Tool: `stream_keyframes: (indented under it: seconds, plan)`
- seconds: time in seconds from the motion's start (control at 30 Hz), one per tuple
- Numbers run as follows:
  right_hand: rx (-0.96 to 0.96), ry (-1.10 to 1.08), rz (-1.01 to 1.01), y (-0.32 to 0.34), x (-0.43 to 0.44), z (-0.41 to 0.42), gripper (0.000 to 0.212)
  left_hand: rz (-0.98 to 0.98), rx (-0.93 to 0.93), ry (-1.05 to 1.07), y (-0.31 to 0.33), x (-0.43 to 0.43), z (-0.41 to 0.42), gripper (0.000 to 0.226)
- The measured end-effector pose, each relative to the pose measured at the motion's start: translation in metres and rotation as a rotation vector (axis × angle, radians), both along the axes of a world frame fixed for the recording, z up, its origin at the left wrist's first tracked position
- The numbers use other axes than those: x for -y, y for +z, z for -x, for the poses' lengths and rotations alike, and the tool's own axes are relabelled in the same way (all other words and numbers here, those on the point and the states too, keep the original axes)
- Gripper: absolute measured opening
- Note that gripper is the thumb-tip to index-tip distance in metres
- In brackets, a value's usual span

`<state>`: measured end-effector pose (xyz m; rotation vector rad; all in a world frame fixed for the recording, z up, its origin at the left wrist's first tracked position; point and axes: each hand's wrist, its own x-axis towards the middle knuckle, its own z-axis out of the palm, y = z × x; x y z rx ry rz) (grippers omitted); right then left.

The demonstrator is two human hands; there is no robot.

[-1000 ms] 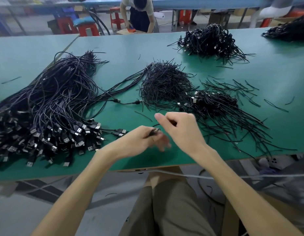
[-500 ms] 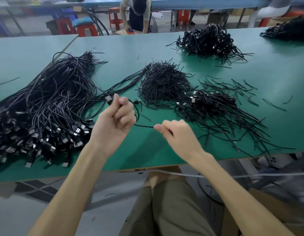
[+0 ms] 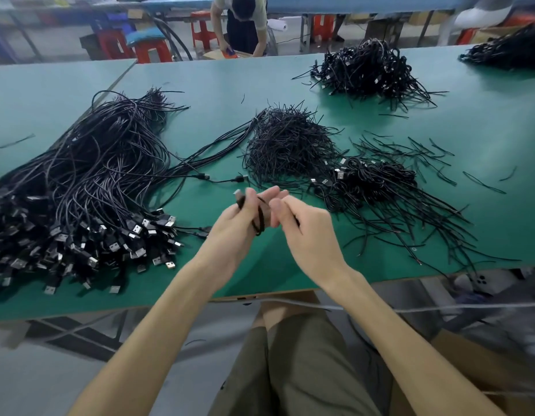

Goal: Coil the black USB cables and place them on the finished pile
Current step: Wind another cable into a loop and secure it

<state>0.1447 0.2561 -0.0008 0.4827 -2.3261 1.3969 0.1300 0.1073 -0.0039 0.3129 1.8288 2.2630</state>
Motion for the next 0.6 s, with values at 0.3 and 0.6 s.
stream_keyframes:
  seconds: [0.3, 0.6]
  plan:
    - [0.226, 0.023, -0.13, -0.016, 0.003, 0.0, 0.035, -0.669, 0.383, 0.19, 0.023, 0.003, 0.009, 0.033]
    - [0.38, 0.279, 0.07, -0.001, 0.01, 0.007, 0.064, -0.406, 0.172, 0.074, 0.015, -0.004, 0.001, 0.037]
